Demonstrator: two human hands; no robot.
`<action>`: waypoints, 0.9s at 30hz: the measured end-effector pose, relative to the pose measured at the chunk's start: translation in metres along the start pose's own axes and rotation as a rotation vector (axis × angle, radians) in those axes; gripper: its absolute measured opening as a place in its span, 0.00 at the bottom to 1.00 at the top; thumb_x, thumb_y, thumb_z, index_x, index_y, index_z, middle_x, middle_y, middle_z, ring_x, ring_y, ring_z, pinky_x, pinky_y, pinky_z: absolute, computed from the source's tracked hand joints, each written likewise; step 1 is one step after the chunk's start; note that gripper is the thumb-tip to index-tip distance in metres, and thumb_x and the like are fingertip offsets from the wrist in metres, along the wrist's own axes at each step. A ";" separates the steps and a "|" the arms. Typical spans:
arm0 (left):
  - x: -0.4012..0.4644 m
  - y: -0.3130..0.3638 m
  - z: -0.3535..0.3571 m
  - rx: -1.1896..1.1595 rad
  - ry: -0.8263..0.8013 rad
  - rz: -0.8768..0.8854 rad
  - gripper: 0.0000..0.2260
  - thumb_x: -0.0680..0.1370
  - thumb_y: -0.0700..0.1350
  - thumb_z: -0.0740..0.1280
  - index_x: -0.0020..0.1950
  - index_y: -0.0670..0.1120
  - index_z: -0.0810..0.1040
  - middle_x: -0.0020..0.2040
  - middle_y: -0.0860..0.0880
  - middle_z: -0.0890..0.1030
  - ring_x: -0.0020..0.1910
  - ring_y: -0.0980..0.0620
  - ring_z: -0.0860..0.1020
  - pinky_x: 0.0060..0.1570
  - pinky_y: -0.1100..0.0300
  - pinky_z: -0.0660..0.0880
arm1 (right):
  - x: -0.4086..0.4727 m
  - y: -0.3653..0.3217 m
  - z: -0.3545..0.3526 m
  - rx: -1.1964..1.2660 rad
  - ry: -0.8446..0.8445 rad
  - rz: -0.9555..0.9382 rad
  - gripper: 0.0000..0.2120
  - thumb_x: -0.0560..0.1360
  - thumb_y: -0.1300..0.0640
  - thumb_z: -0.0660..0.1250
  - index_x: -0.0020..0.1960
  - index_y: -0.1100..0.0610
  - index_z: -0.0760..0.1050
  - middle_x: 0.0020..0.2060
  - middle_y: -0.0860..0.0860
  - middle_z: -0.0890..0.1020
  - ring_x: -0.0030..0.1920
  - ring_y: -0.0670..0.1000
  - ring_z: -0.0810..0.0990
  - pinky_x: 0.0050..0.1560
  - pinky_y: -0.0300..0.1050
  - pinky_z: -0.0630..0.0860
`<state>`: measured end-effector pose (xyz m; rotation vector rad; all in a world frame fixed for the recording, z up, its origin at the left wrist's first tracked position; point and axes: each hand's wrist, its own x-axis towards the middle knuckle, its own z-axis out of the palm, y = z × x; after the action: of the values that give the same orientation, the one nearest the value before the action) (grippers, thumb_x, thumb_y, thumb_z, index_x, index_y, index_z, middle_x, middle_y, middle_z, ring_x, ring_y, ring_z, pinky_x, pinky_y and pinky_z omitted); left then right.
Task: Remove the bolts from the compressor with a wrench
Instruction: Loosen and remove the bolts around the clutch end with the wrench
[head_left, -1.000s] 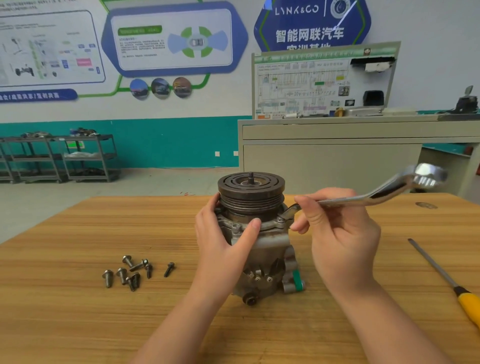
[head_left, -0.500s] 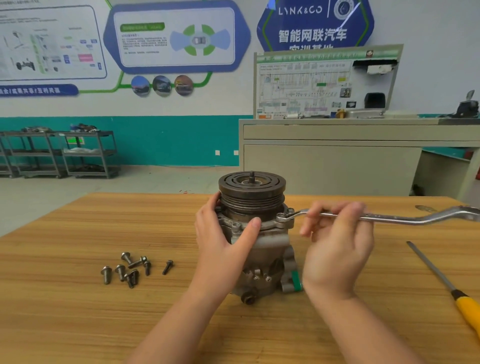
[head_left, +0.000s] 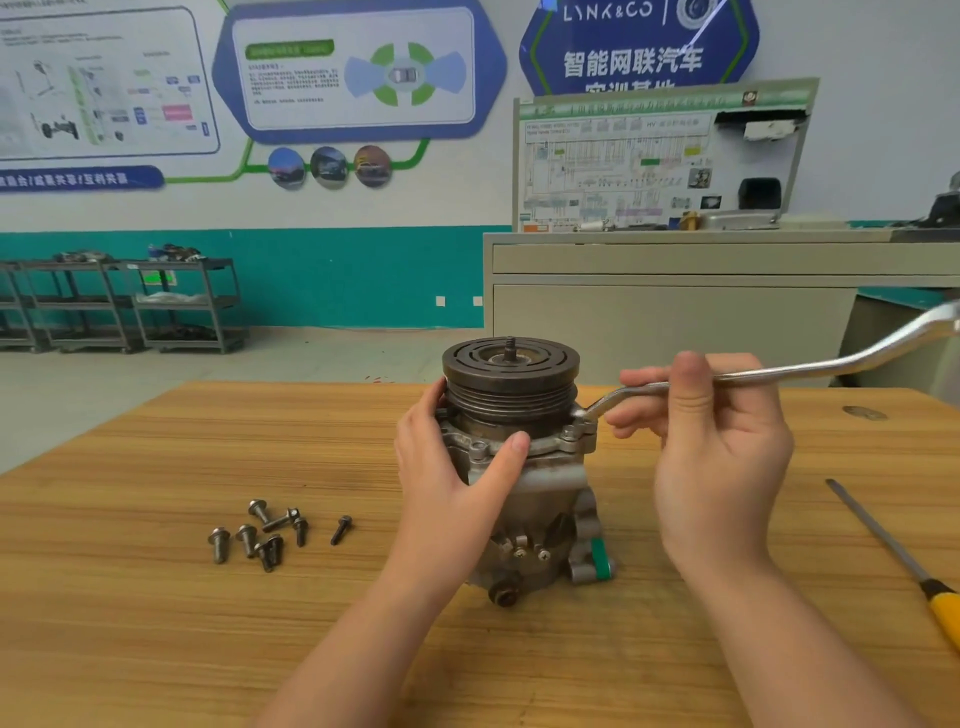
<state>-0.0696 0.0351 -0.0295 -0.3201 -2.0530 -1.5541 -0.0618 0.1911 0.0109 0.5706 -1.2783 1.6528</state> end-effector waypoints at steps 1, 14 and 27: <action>0.000 0.000 0.000 -0.003 -0.005 -0.002 0.37 0.66 0.66 0.68 0.71 0.64 0.56 0.65 0.66 0.62 0.69 0.61 0.63 0.71 0.52 0.66 | -0.003 -0.001 0.000 -0.039 -0.035 -0.051 0.08 0.79 0.44 0.61 0.45 0.45 0.72 0.38 0.50 0.83 0.30 0.48 0.82 0.32 0.39 0.78; 0.003 -0.007 0.002 0.046 0.029 0.037 0.38 0.68 0.57 0.76 0.69 0.65 0.55 0.62 0.68 0.61 0.67 0.61 0.62 0.66 0.63 0.62 | -0.029 0.002 0.016 -0.550 -0.212 -0.613 0.21 0.82 0.49 0.58 0.42 0.65 0.77 0.34 0.56 0.79 0.32 0.51 0.77 0.34 0.39 0.75; 0.000 -0.002 0.001 0.015 0.000 0.000 0.36 0.68 0.62 0.71 0.71 0.63 0.55 0.67 0.60 0.63 0.70 0.58 0.63 0.71 0.49 0.65 | 0.003 0.022 0.001 0.383 0.259 0.556 0.15 0.85 0.53 0.51 0.43 0.57 0.68 0.28 0.52 0.79 0.22 0.49 0.73 0.25 0.36 0.70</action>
<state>-0.0704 0.0353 -0.0315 -0.3147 -2.0641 -1.5375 -0.0828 0.1909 0.0032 0.2095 -0.9806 2.3762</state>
